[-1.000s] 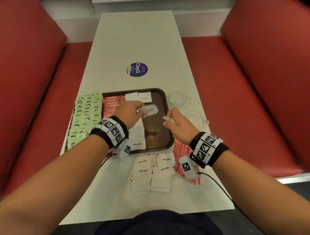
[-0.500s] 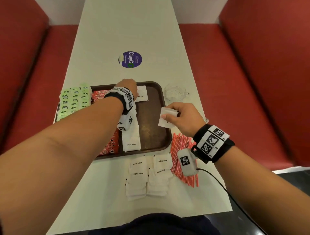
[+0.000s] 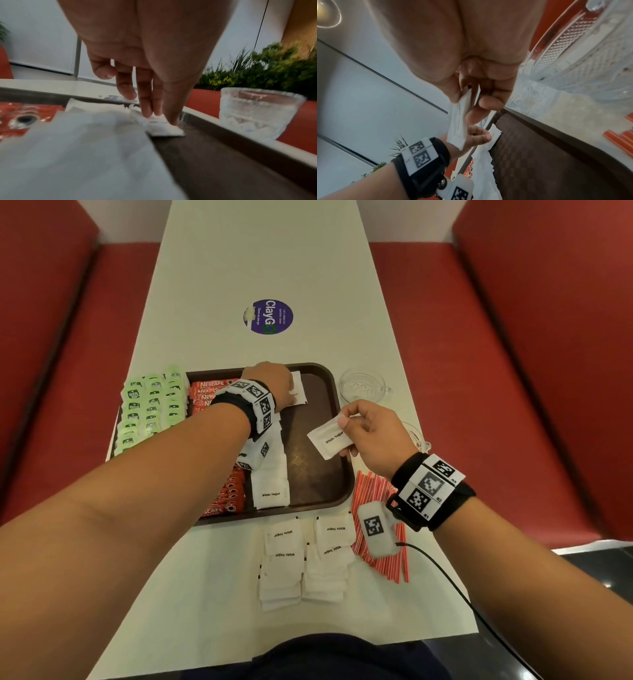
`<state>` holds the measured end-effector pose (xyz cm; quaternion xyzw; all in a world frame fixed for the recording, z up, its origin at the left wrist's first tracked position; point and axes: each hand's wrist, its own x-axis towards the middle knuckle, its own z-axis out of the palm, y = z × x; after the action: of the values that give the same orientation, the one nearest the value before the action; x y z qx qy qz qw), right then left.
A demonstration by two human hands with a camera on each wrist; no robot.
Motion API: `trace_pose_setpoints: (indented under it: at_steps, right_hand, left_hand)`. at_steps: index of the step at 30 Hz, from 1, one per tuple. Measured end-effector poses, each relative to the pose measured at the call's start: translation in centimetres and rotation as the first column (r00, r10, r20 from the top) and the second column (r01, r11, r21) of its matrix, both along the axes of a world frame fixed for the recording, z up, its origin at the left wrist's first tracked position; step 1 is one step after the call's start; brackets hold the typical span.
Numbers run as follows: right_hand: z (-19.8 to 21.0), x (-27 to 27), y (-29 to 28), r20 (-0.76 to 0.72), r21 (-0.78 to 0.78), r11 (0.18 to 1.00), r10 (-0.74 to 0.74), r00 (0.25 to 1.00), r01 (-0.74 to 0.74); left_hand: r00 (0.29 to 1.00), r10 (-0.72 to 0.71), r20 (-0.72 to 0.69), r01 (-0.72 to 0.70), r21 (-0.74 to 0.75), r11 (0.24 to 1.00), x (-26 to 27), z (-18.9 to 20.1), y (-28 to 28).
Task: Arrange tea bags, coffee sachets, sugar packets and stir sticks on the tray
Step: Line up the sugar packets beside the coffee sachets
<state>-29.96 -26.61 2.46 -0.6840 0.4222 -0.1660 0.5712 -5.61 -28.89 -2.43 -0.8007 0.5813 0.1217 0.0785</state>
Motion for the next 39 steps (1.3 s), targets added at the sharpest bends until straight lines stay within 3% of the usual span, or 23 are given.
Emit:
trace_pose_setpoints:
  at_steps: [2,5,8,10,13,17,19,23,29,35,39]
  right_hand:
    - [-0.2,0.1,-0.1,0.025,0.018,1.0,-0.001,1.0,0.001]
    - [-0.5,0.3,-0.1,0.022,-0.002,1.0,-0.001,1.0,0.001]
    - [-0.8,0.7,-0.1,0.025,-0.013,1.0,-0.023,0.999,0.023]
    - [-1.1,0.9,-0.1,0.027,-0.012,0.999,-0.04,0.999,0.04]
    - [-1.3,1.1,0.0,0.046,0.045,0.998,-0.041,0.998,0.039]
    - [-1.7,0.6,0.3,-0.077,0.06,0.996,0.074,0.994,-0.07]
    - [-1.9,0.1,0.5,-0.165,0.015,0.983,0.182,0.969,-0.182]
    - [-2.0,-0.8,1.1,-0.353,-0.117,0.895,0.368,0.86,-0.431]
    - [-2.7,-2.0,1.9,-0.489,-0.129,0.83,0.423,0.763,-0.542]
    - [-3.2,-2.5,3.2,-0.683,-0.097,0.704,0.467,0.561,-0.704]
    - [-3.6,-2.6,3.7,-0.759,-0.113,0.659,0.426,0.493,-0.744]
  left_hand:
    - [0.99,-0.003,-0.139,-0.015,-0.123,0.992,-0.6,1.4,1.0]
    - [0.908,-0.06,-0.415,-0.06,-0.271,0.961,-1.7,3.8,3.2]
    - [0.788,-0.136,-0.601,-0.024,-0.25,0.968,-2.7,5.7,5.8]
    - [0.756,-0.181,-0.629,0.053,-0.217,0.975,-2.8,5.7,6.8]
    - [0.809,-0.186,-0.558,0.078,-0.21,0.974,-2.3,4.7,6.7]
    - [0.935,0.03,-0.353,-0.121,-0.239,0.964,0.1,3.5,4.6]
    - [0.951,0.117,-0.287,-0.172,-0.175,0.969,1.1,2.8,3.3]
    - [0.969,0.107,-0.221,-0.124,-0.064,0.99,1.5,1.2,1.2]
    - [0.984,0.14,-0.108,-0.14,0.013,0.99,1.5,0.1,-0.4]
    - [0.998,0.007,-0.063,-0.009,-0.039,0.999,0.1,-0.1,-0.9]
    - [0.988,-0.141,-0.062,0.145,0.072,0.987,-1.8,-0.5,-1.2]
